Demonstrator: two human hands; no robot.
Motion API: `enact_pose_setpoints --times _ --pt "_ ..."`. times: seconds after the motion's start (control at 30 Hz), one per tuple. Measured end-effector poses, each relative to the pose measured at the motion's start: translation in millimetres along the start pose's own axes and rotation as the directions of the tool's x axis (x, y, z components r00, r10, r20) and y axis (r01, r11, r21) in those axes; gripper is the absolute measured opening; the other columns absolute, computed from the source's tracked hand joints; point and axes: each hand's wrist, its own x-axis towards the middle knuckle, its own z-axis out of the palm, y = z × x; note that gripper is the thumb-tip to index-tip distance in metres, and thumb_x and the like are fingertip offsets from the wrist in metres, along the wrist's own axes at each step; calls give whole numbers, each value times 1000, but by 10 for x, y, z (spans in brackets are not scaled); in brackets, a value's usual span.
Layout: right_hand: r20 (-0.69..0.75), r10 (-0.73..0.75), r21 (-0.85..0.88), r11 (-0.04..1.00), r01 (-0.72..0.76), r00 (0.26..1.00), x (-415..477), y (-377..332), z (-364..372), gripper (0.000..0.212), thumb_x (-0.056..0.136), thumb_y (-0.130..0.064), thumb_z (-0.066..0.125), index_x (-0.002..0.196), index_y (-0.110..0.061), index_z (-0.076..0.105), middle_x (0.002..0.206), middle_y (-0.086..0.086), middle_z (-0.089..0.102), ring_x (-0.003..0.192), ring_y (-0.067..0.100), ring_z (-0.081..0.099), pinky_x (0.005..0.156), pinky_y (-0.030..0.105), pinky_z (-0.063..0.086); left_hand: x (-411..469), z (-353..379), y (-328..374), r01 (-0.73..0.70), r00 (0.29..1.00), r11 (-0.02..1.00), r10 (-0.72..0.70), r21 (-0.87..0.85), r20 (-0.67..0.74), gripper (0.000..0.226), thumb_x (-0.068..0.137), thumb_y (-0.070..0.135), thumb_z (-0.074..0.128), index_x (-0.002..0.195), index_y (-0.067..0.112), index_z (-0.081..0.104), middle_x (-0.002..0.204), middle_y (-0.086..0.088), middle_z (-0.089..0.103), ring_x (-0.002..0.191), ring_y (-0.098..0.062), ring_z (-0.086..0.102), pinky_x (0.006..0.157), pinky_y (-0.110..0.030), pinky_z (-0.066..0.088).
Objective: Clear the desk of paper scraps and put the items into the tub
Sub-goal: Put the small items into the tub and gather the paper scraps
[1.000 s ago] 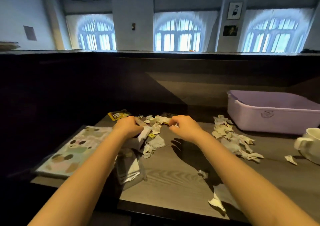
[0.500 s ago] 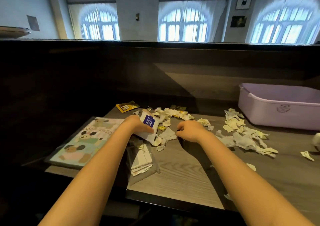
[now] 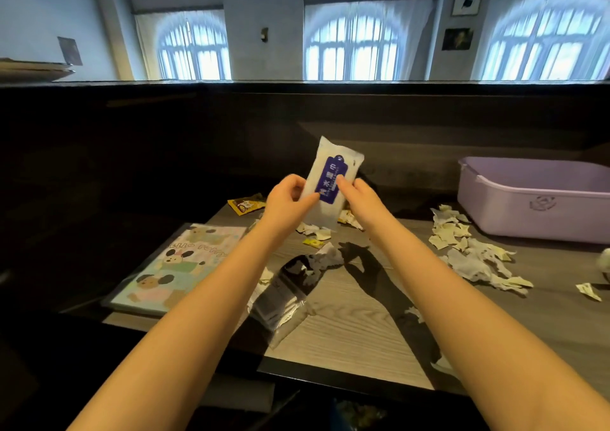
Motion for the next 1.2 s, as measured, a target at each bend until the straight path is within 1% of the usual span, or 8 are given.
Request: enact_pose_setpoints --times 0.2,0.33,0.43,0.53,0.63,0.83,1.03,1.2 --pt "-172 -171 -83 984 158 970 -77 -98 -152 42 93 -27 56 128 -12 39 125 4 54 100 10 54 70 20 48 -118 255 71 16 998 998 -13 -54 61 25 90 21 59 112 12 66 98 5 65 90 -8 61 85 -28 52" --pt "-209 -234 -247 952 180 950 -84 8 -180 40 90 -31 60 121 -15 42 122 2 56 94 8 54 63 16 45 -119 230 -49 9 985 1000 -13 24 170 24 91 22 57 110 11 66 98 1 66 82 -6 62 73 -19 51" --pt "-205 -218 -312 939 147 954 -40 83 -171 42 90 -32 60 124 -15 41 124 3 56 91 7 53 60 16 43 -22 123 -250 41 991 986 -61 162 120 18 90 20 58 103 12 68 93 1 66 80 -7 61 69 -19 49" --pt "-213 -198 -346 931 116 957 30 151 -168 44 91 -32 59 125 -13 40 125 5 56 91 9 53 66 21 46 156 -67 -541 111 990 915 -135 389 36 17 90 19 57 100 13 70 98 -3 67 89 -13 59 76 -28 48" --pt "-244 -180 -318 943 97 953 110 192 -188 44 90 -32 59 125 -13 40 125 6 56 91 10 54 71 26 48 312 -138 -749 92 981 840 -169 534 98 14 89 18 58 97 16 69 103 -3 67 87 -13 56 74 -26 44" --pt "-252 -148 -283 956 74 956 208 227 -274 45 90 -32 60 125 -14 40 123 4 56 91 9 55 71 25 49 483 142 -773 22 886 804 -291 594 361 30 84 30 66 112 17 64 117 -5 60 95 -14 56 83 -24 48" --pt "-250 -159 -292 953 82 955 185 221 -369 42 89 -32 61 123 -16 42 118 -1 55 81 6 54 60 16 44 495 309 -702 -64 823 627 -407 776 396 21 87 33 62 99 18 54 143 -21 19 115 -32 49 101 -39 42" --pt "-254 -149 -267 960 79 956 125 211 -440 42 90 -31 61 124 -15 42 121 2 56 89 8 54 69 22 48 464 305 -682 -12 823 673 -413 740 389 17 85 29 64 85 17 52 136 -18 33 97 -25 55 87 -34 45"
